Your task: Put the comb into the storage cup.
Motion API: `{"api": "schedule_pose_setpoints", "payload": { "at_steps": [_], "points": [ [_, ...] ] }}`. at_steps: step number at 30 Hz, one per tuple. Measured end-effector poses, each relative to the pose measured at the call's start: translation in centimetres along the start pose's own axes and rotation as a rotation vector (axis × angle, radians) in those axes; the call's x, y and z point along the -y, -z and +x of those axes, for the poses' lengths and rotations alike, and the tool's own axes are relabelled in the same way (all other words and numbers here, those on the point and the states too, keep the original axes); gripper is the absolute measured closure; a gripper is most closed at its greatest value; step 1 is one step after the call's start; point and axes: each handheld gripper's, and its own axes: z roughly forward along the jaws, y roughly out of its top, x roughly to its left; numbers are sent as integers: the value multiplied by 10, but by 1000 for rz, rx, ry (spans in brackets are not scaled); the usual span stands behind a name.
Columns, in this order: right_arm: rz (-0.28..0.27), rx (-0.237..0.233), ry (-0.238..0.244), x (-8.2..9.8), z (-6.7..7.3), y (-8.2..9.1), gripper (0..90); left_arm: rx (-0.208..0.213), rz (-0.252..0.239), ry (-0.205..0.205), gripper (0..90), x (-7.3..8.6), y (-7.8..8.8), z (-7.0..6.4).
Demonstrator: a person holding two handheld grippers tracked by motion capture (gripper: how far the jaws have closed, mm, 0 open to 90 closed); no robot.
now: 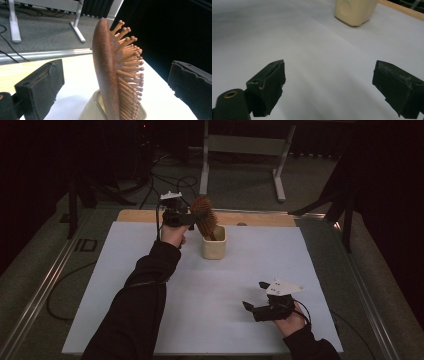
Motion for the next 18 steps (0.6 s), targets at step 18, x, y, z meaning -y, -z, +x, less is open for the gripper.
{"api": "schedule_pose_setpoints", "payload": {
  "at_steps": [18],
  "points": [
    [-9,-2,-22,1,-1,2,113,-18,52,-143,0,0,22,-4]
  ]
}}
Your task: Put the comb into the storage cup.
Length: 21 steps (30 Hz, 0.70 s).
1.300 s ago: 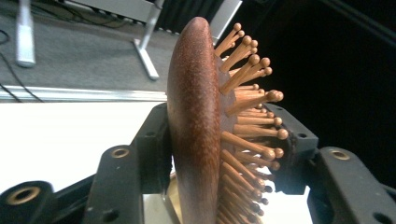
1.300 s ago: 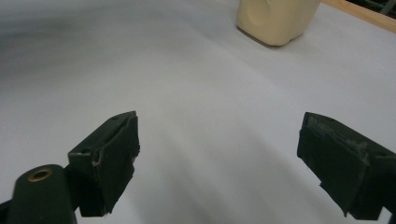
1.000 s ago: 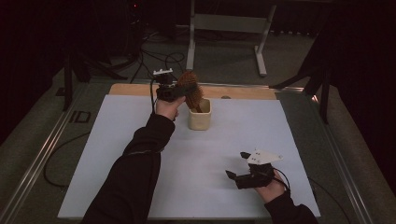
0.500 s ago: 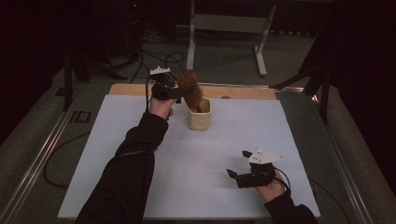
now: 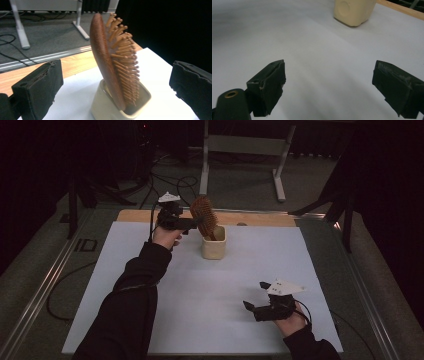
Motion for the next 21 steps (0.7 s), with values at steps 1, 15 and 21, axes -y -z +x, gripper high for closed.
{"api": "schedule_pose_setpoints", "payload": {
  "at_steps": [1,15,21],
  "points": [
    [1,3,-3,0,0,0,113,9,7,-18,0,0,4,-1],
    [-9,9,-24,1,-3,2,118,81,35,-85,0,11,23,1],
    [-11,4,-16,1,-3,1,115,94,53,-112,0,18,34,4]
  ]
}}
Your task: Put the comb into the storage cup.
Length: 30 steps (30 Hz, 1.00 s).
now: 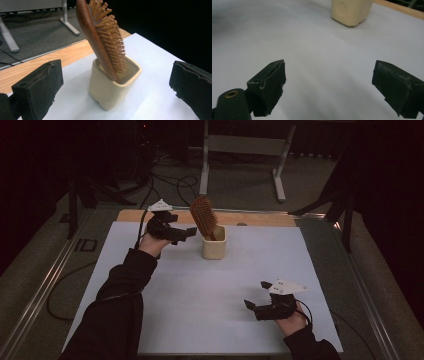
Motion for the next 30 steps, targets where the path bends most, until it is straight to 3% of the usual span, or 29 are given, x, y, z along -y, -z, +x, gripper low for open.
{"api": "schedule_pose_setpoints", "payload": {
  "at_steps": [13,25,30],
  "points": [
    [5,-12,3,-1,3,-2,112,46,-2,-51,0,12,22,-9],
    [5,-18,8,-1,3,-2,112,57,-3,-68,0,39,49,-11],
    [7,-23,10,-1,4,-3,112,58,9,-83,0,59,63,-13]
  ]
}}
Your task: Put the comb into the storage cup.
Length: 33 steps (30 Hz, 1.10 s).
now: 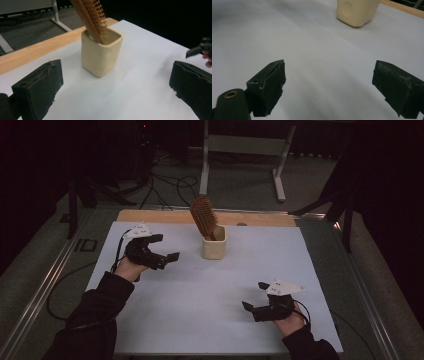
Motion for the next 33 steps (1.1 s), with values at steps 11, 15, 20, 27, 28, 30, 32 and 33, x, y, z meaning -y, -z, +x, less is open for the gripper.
{"api": "schedule_pose_setpoints", "payload": {
  "at_steps": [11,15,20,27,28,30,32,33],
  "points": [
    [-1,1,16,-1,1,-1,112,-6,-4,8,0,33,23,-4],
    [1,0,12,-1,2,-1,112,-17,-4,0,0,46,34,-8],
    [11,-2,17,0,1,-2,112,-23,-2,10,0,64,44,-11],
    [22,-1,26,-1,4,-4,112,-43,16,21,0,89,56,-15],
    [18,-4,30,-1,3,-5,112,-45,19,25,0,92,57,-16],
    [21,-3,27,-1,4,-5,112,-46,18,27,0,97,61,-18],
    [19,-8,26,-1,4,-5,112,-55,25,21,0,102,63,-20],
    [19,-6,27,-1,4,-5,112,-60,25,18,0,105,65,-21]
  ]
}}
